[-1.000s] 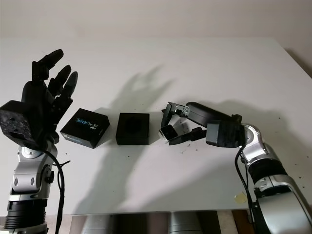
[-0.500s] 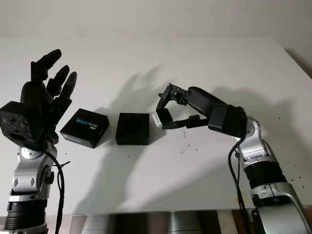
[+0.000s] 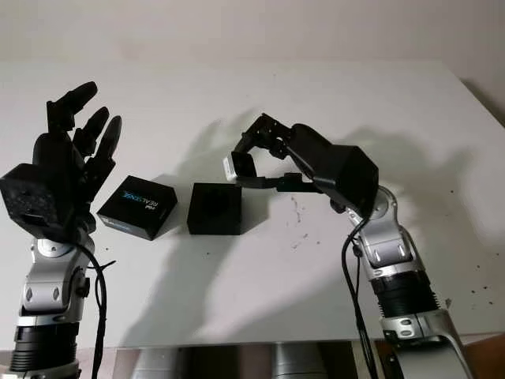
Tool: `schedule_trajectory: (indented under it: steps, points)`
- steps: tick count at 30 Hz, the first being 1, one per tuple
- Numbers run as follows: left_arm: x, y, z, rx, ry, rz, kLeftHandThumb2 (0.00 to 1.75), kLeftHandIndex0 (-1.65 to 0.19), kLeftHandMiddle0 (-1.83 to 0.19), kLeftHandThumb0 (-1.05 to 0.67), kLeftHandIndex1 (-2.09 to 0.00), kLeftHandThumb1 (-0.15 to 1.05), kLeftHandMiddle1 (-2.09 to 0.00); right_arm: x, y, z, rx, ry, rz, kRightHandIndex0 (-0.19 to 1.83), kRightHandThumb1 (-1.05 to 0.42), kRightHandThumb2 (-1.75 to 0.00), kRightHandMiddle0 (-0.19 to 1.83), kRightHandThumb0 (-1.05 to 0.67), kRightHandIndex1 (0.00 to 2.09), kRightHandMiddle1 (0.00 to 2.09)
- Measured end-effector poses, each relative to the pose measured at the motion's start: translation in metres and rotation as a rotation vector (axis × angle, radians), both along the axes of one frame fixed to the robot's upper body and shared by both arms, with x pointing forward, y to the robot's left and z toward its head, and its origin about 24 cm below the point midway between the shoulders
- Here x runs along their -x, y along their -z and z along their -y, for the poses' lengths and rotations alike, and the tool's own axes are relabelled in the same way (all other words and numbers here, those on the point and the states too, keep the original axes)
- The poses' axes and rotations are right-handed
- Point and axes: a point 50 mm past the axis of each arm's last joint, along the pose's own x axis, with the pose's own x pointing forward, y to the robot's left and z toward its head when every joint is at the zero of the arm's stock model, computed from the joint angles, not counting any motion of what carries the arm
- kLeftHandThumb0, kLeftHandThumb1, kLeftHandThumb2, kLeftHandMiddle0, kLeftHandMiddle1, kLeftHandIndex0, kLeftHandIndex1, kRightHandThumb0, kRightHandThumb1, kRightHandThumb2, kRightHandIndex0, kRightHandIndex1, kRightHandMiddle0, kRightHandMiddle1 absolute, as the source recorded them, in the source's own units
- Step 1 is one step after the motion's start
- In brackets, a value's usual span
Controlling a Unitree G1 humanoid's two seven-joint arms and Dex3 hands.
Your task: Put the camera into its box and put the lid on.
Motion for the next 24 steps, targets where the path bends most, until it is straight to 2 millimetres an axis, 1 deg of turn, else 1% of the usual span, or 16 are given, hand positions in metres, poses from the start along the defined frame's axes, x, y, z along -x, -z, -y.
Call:
schedule_trajectory:
  steps: [6, 9, 13, 18, 24]
  points:
    - [0.000, -0.001, 0.000, -0.005, -0.013, 0.004, 0.31, 0.15, -0.14, -0.49, -0.99, 1.05, -0.42, -0.002, 0.007, -0.012, -0.013, 0.050, -0.035, 0.34, -1.04, -0.05, 0.12, -0.41, 0.07, 1.97]
    - [0.000, -0.002, -0.001, -0.004, -0.022, 0.007, 0.32, 0.18, -0.10, -0.48, -1.04, 1.05, -0.44, -0.002, 0.012, -0.016, -0.011, 0.076, -0.070, 0.34, -1.03, -0.05, 0.11, -0.40, 0.07, 1.96]
    - [-0.002, -0.003, -0.001, 0.001, -0.030, -0.001, 0.33, 0.18, -0.10, -0.49, -0.99, 1.05, -0.40, -0.002, 0.013, -0.023, -0.003, 0.102, -0.077, 0.37, -1.03, -0.05, 0.11, -0.39, 0.08, 1.94]
    - [-0.003, -0.006, 0.000, -0.003, -0.029, 0.004, 0.33, 0.15, -0.11, -0.52, -0.95, 1.05, -0.33, 0.003, 0.013, -0.033, 0.019, 0.090, -0.059, 0.38, -1.04, -0.06, 0.10, -0.38, 0.08, 1.93]
    - [-0.004, -0.007, 0.000, -0.009, -0.031, 0.007, 0.34, 0.15, -0.14, -0.52, -0.92, 1.05, -0.32, 0.007, 0.022, -0.035, 0.047, 0.092, -0.069, 0.37, -1.04, -0.06, 0.11, -0.38, 0.07, 1.93]
